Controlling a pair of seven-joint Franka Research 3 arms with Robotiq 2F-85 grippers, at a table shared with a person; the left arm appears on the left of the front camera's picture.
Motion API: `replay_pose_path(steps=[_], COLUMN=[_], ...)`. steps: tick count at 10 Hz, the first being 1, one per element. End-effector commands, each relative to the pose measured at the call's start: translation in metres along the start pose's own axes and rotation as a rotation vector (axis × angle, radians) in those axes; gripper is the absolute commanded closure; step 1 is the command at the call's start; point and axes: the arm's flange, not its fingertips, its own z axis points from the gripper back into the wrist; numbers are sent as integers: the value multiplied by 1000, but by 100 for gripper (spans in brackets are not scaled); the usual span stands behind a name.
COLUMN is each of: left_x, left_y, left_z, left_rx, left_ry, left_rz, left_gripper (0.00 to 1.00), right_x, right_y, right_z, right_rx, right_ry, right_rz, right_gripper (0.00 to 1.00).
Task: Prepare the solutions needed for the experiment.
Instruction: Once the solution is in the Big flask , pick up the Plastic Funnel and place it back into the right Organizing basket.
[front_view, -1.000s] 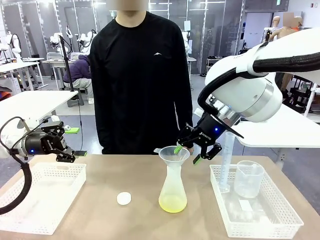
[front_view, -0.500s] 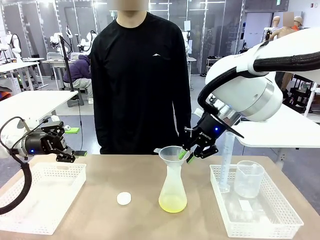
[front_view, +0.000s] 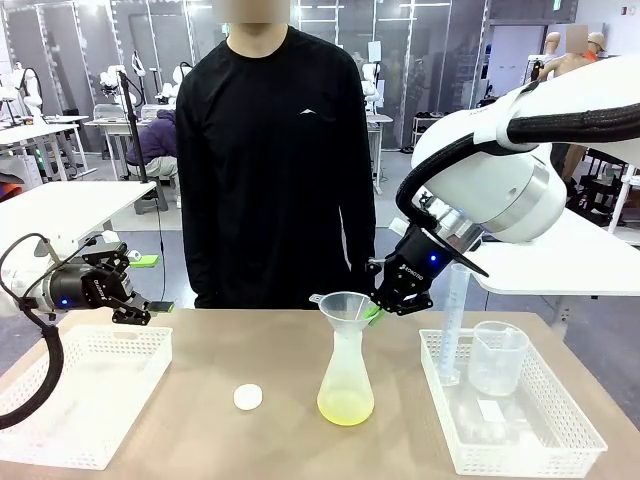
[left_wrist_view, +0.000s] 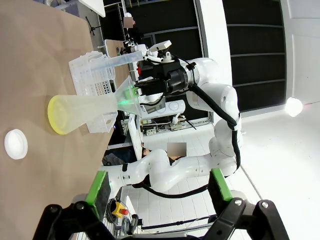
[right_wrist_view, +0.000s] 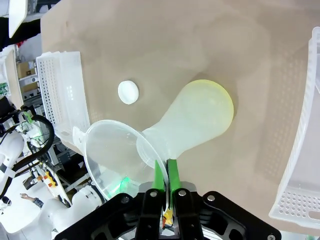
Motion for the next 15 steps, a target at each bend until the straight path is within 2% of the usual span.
replay_pose_path(steps=[1,4,10,13,15], left_x=[-1,-1,-1,-1,-1], left_y=[-2,-2,-2,-2,-2], left_z=[0,0,0,0,0], left_rx=[-11,-11,-11,-11,-11], left_ry=[4,4,4,4,4], left_rz=[-4,-4,-4,-4,-4], left_gripper=[0,0,0,0,0], right_x=[5,-7,-53,-62,-66], right_y=[7,10,35,46,51], right_z=[1,12,58,81,95], right_rx=[2,18,14,-7,1], right_ry=[15,-11,-114,-179,-173], right_rz=[-34,-18,86,125,142], right_gripper=[100,100,100,100,100])
